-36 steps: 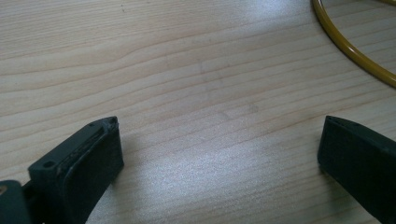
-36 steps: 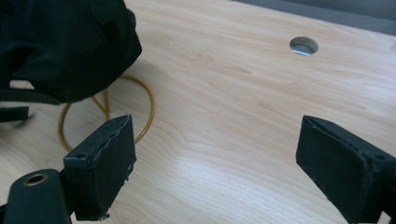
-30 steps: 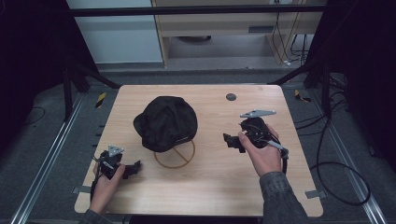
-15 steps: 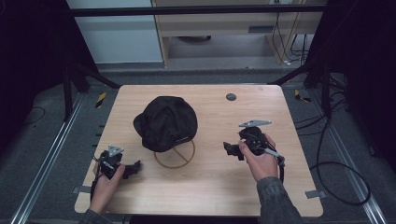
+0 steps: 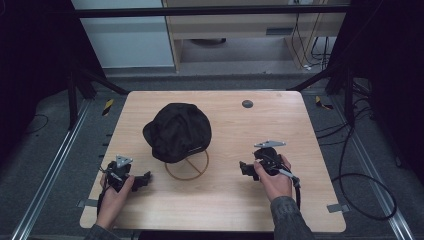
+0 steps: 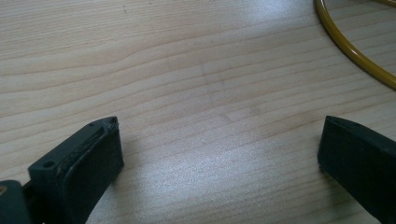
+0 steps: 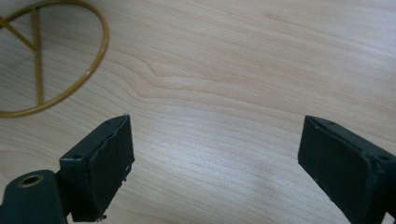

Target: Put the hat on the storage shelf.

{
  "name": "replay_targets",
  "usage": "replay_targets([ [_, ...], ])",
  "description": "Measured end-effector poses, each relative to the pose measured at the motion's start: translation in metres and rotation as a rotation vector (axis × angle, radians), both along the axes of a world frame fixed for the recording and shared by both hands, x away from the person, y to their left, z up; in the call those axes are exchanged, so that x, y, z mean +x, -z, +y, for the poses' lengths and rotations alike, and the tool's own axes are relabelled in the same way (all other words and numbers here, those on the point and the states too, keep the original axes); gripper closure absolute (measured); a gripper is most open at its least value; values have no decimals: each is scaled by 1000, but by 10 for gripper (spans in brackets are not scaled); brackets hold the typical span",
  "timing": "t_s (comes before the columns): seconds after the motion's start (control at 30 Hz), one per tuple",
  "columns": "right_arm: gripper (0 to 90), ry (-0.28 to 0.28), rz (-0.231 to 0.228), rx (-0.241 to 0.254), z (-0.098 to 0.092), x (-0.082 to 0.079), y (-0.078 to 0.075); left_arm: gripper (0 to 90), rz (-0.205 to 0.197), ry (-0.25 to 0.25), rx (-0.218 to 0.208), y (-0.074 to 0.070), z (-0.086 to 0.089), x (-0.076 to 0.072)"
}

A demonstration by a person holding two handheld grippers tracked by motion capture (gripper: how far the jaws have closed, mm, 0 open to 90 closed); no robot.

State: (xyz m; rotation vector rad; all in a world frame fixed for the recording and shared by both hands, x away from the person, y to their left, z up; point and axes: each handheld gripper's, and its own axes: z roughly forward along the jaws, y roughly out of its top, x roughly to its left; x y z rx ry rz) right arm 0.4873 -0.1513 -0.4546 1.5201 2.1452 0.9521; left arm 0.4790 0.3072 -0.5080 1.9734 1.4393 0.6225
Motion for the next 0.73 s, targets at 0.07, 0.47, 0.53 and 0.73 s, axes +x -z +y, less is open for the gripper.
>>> replay_targets([
  [0.07,106,8,-2,-8,0,2,9,0,1,-5,0,0,0,1],
  [0.47,48,37,-59,-86,7,17,54,0,-2,-82,1,0,-5,14],
  [0.53,36,36,-75,-79,8,18,56,0,-2,-82,1,0,-5,14],
  [0.73,26,32,-79,-76,7,19,57,0,-1,-81,2,0,-4,14],
])
